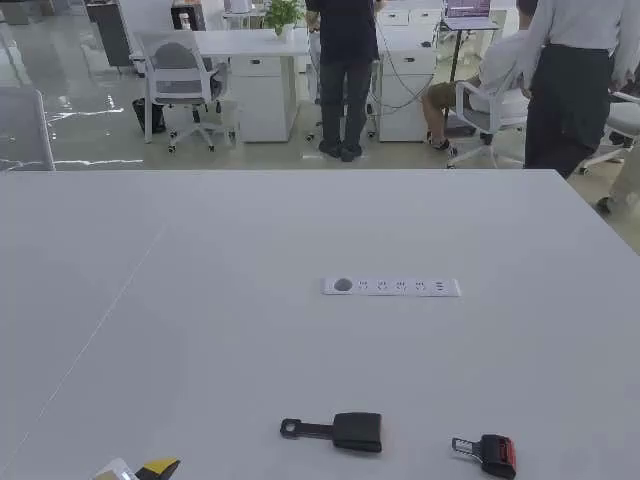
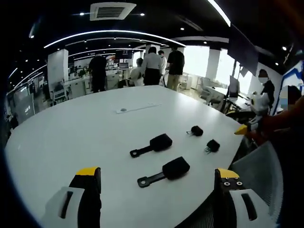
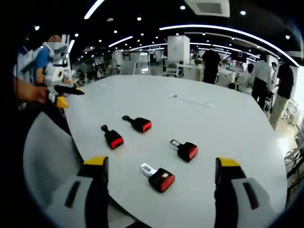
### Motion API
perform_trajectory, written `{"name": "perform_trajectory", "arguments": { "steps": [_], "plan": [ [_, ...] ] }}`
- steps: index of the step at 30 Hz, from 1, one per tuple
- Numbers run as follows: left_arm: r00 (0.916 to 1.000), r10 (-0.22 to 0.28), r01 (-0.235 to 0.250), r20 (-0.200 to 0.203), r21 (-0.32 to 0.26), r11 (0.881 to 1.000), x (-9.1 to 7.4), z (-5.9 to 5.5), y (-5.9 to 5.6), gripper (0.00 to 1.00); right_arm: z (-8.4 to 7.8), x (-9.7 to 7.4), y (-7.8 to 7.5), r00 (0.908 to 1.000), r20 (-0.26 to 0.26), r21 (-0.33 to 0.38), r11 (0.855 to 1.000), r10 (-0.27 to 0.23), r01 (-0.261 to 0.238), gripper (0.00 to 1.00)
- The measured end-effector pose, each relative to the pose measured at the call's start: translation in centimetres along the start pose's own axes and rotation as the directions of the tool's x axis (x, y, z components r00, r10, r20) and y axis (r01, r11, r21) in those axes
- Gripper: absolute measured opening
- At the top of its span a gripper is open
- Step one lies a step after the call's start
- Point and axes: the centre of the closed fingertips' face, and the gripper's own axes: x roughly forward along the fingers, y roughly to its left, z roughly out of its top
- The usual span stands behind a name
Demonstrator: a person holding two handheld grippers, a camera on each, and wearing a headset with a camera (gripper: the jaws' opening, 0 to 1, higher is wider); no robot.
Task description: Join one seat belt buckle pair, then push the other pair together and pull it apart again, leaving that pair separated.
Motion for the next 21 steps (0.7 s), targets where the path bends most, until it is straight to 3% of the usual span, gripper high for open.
{"name": "perform_trajectory", "arguments": {
  "steps": [21],
  "plan": [
    [0.9997, -0.007, 0.007, -0.022, 0.001, 1.0, 0.29, -0.69, 0.07, 1.0, -0.21, 0.06, -0.24, 1.0, -0.01, -0.005, 1.0, 0.003, -0.003, 0.96]
  ]
}}
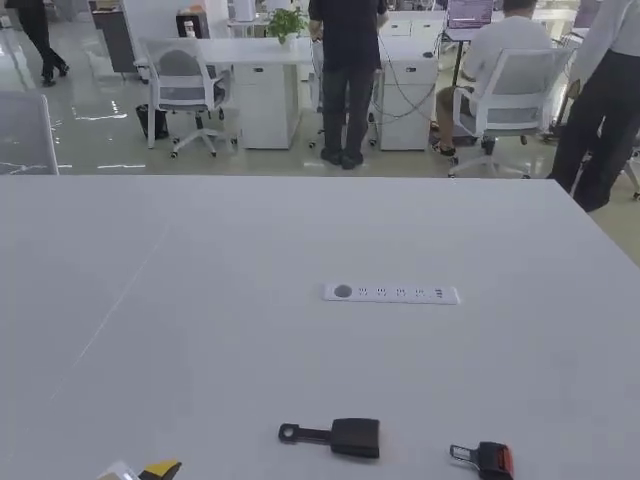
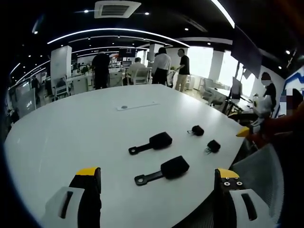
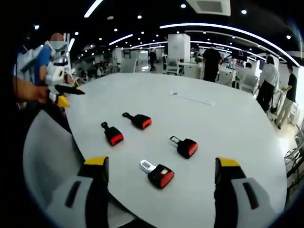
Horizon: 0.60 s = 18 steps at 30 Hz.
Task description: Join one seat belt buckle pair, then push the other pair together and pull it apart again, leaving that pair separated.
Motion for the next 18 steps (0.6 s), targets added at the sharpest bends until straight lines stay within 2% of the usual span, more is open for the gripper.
{"name": "perform_trajectory", "arguments": {
  "steps": [6, 9, 18],
  "plan": [
    [1.0, -0.003, 0.003, 0.001, -0.003, 1.0, 0.02, 0.18, -0.27, 1.0, -0.04, 0.18, 0.01, 1.0, -0.005, -0.003, 1.0, 0.003, -0.003, 0.96],
    [0.9997, -0.013, 0.014, 0.021, -0.027, 1.0, 0.06, 0.69, -0.7, 1.0, 0.0, 0.21, 0.15, 1.0, -0.004, 0.003, 1.0, 0.006, -0.006, 0.96],
    [0.9997, -0.014, 0.014, 0.018, -0.028, 1.0, 0.32, 0.41, -0.51, 1.0, -0.14, 0.14, 0.23, 1.0, -0.001, 0.004, 1.0, 0.008, -0.008, 0.96]
  ]
}}
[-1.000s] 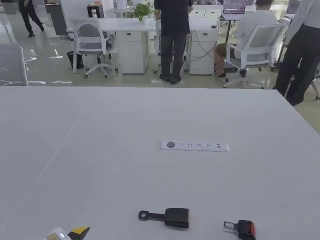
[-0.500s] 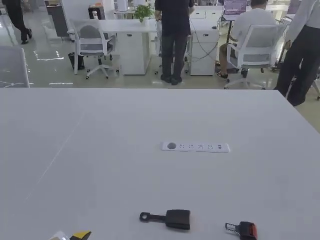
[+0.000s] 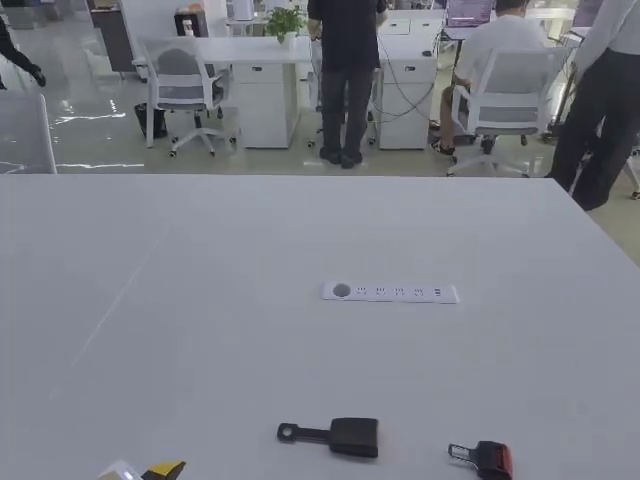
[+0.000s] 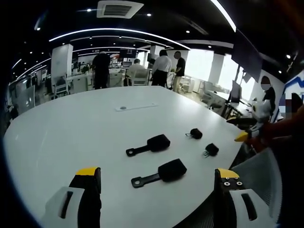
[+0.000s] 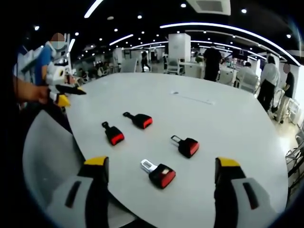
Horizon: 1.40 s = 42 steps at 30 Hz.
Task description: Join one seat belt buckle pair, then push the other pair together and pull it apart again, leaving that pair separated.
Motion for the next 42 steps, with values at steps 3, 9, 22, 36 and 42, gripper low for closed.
{"name": "perform_trajectory", "arguments": {
  "steps": [3, 9, 22, 36, 42],
  "plan": [
    [1.0, 0.002, -0.002, -0.002, 0.003, 1.0, 0.0, -0.1, 0.1, 1.0, -0.1, 0.0, -0.1, 1.0, -0.001, 0.004, 1.0, -0.002, 0.002, 0.96],
    [1.0, -0.003, 0.003, -0.008, 0.003, 1.0, 0.2, -0.3, 0.0, 1.0, -0.2, -0.1, -0.1, 1.0, -0.002, 0.008, 1.0, 0.0, 0.0, 0.96],
    [1.0, -0.008, 0.008, -0.007, 0.001, 1.0, 0.3, -0.4, -0.4, 1.0, -0.6, -0.3, -0.4, 1.0, -0.007, 0.005, 1.0, -0.001, 0.001, 0.96],
    [0.9996, -0.018, 0.019, -0.021, 0.013, 1.0, 0.7, -0.3, -0.9, 1.0, -1.1, -0.5, -0.6, 0.9999, -0.016, 0.008, 1.0, -0.003, 0.003, 0.96],
    [0.9991, -0.027, 0.028, -0.033, 0.021, 0.999, 1.1, -0.5, -1.0, 1.0, -1.1, -0.5, -0.7, 0.9998, -0.019, 0.01, 1.0, -0.001, 0.001, 0.96]
  ]
}}
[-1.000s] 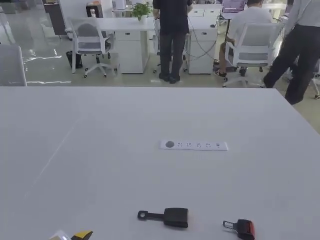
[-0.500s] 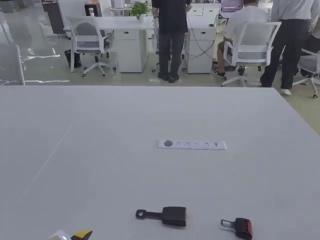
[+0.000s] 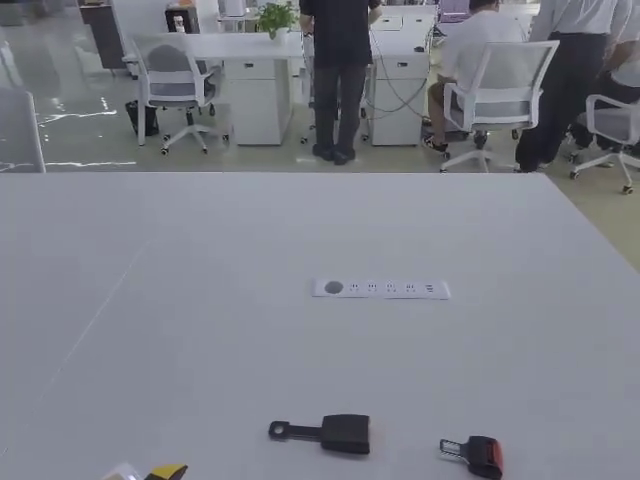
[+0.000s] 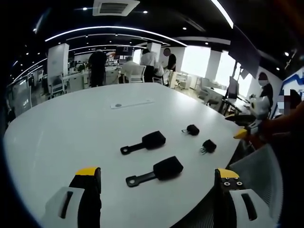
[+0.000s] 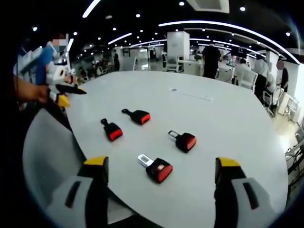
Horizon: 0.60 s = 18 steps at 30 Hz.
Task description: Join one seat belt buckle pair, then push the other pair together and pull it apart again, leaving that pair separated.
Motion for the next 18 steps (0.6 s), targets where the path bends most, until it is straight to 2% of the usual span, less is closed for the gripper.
{"name": "perform_trajectory", "arguments": {
  "steps": [9, 18],
  "plan": [
    [0.9994, -0.018, 0.019, -0.03, 0.033, 0.999, 0.8, -0.3, -0.6, 1.0, 0.0, 0.4, 0.1, 0.9999, -0.005, -0.006, 1.0, 0.009, -0.009, 0.96],
    [0.9987, -0.04, 0.041, -0.033, 0.051, 0.998, 2.0, 0.0, -0.8, 1.0, -0.1, 1.6, 0.4, 0.9995, -0.019, -0.009, 1.0, 0.024, -0.025, 0.96]
  ]
}}
